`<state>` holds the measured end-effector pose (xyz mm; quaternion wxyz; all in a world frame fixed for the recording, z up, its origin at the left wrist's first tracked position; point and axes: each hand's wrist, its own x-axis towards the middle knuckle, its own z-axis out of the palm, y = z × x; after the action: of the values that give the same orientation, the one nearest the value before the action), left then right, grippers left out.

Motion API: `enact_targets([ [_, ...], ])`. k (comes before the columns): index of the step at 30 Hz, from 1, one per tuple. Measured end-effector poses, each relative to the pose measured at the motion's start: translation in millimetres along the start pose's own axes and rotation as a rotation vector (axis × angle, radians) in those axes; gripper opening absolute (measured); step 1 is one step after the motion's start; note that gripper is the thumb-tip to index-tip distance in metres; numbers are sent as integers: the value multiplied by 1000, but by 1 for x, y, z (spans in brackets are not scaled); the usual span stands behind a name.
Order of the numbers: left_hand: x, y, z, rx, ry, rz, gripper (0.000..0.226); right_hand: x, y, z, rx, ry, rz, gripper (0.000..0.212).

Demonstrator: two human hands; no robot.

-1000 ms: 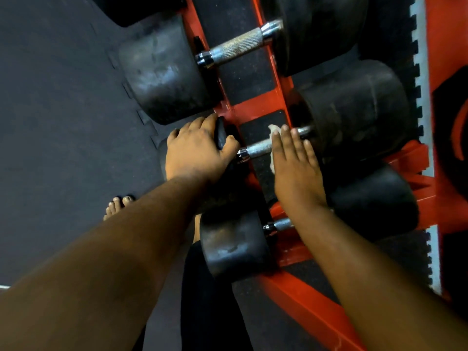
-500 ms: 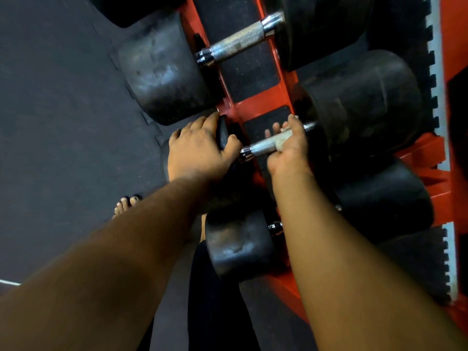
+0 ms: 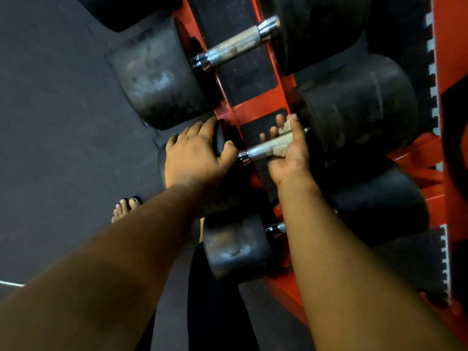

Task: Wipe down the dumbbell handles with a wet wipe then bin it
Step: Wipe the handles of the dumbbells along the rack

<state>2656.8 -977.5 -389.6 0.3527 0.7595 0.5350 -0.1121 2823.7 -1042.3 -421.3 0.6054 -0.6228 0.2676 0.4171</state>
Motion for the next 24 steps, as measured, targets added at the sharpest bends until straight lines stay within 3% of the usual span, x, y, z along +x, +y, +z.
enact_targets([
  [3,1,-1,0,7,4,3,76,-2,5,4,4,155,-38,10],
  [7,1,1,1,5,-1,1,78,-3,10,24,-104,361,17,28],
  [14,1,0,0,13,-7,2,76,-2,4,0,50,6,24,17],
  [19,0,0,1,12,1,2,76,-7,18,6,41,186,-74,9],
  [24,0,0,1,7,5,12,76,-2,10,-2,17,-28,52,16],
])
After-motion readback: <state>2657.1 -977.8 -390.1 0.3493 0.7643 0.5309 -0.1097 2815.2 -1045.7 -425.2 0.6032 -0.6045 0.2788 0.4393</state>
